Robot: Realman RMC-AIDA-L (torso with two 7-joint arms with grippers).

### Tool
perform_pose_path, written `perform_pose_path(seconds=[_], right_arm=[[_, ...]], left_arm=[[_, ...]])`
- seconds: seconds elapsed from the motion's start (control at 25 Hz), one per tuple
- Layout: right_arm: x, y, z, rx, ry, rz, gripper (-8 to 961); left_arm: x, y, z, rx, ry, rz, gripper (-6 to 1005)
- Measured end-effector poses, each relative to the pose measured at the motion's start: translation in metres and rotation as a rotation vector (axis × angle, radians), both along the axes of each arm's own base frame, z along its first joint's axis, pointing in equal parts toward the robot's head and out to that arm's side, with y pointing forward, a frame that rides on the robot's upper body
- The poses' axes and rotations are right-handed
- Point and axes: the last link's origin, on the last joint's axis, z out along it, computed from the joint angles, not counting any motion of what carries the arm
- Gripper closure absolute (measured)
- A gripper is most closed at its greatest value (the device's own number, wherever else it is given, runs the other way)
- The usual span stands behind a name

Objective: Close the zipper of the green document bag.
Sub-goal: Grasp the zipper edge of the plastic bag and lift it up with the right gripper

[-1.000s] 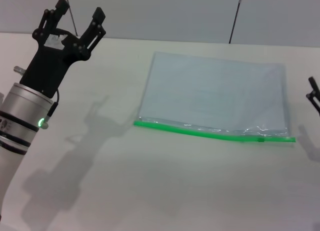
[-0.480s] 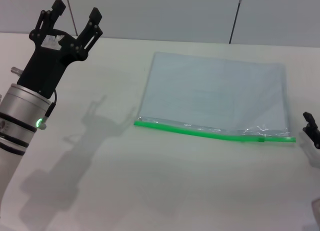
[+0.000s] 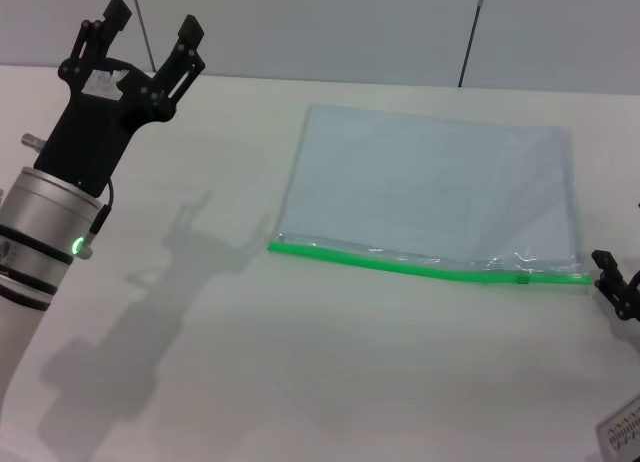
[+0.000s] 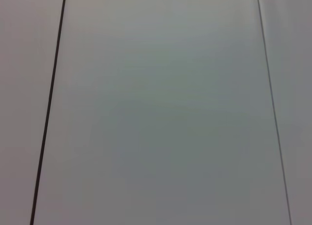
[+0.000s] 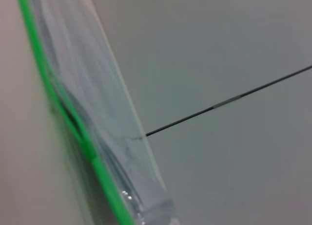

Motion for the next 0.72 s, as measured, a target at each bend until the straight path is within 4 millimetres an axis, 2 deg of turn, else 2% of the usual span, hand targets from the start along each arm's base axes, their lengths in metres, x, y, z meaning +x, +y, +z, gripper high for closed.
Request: perform_pose_path(seconds=[0.44, 0.72], right_arm=[[0.001, 0.000, -0.007, -0.034, -0.063, -0.012, 73], [-0.010, 0.001, -0.017, -0.053, -0.086, 0.021, 73]], left_arm=[[0.000, 0.000, 0.000, 0.000, 0.000, 0.000, 133], [0.000, 0.000, 0.000, 0.000, 0.000, 0.000, 133]])
